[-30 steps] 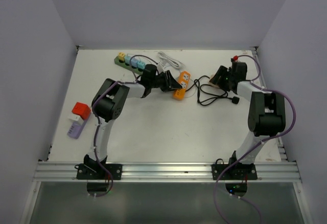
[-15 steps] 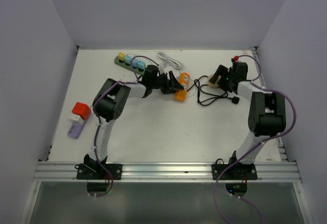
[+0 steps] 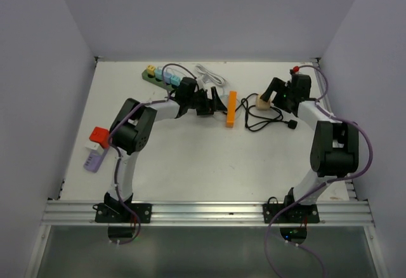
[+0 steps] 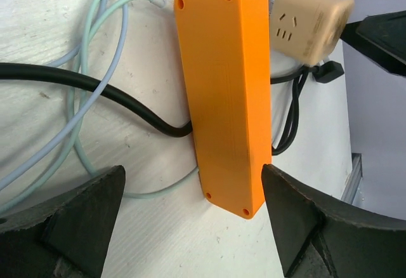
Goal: Pull the plug off the socket
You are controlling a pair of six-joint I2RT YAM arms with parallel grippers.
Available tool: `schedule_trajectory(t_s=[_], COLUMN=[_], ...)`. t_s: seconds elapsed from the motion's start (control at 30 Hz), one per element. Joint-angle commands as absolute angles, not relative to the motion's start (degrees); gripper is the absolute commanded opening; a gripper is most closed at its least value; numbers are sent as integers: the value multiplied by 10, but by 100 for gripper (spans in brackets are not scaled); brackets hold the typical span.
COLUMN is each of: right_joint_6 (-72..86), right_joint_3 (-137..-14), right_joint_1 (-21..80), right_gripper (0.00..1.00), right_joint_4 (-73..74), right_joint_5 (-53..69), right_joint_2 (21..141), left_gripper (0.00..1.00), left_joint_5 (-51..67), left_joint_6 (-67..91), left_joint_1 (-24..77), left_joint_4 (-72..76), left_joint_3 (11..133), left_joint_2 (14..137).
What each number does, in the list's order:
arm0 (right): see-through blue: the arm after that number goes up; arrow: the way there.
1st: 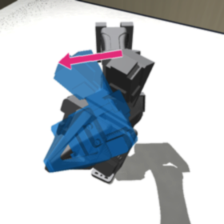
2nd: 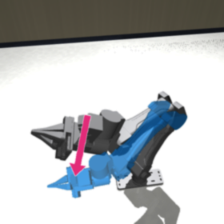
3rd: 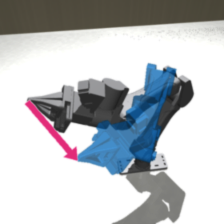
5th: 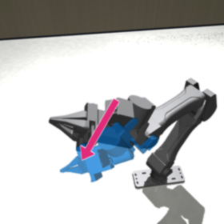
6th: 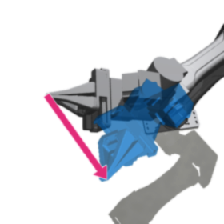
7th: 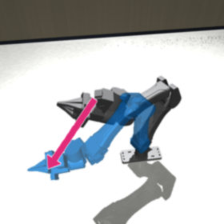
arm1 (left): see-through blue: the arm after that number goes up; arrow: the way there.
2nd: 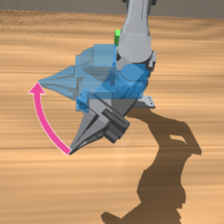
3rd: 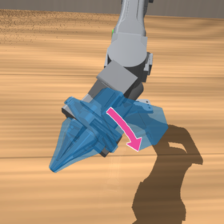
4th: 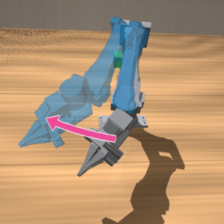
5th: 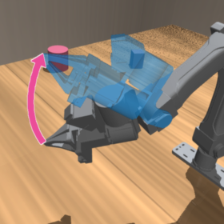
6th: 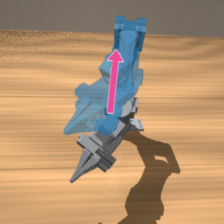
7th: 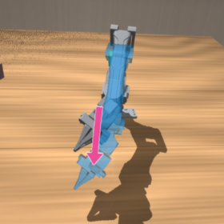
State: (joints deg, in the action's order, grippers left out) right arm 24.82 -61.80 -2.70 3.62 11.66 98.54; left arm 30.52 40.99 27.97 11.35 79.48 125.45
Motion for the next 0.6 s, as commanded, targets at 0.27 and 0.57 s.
schedule_trajectory(t_s=[0.27,0.57], right_joint_6=[249,214], right_joint_3=[-609,-629], right_joint_1=[-24,57], right_gripper=[92,92], right_joint_4=[48,56], right_joint_5=[175,196], right_joint_2=[904,886], left_gripper=[96,97], left_joint_5=[231,125], left_joint_6=[313,271], left_joint_1=[279,253], left_joint_4=[1,-55], left_joint_3=[769,680], left_joint_2=[1116,960])
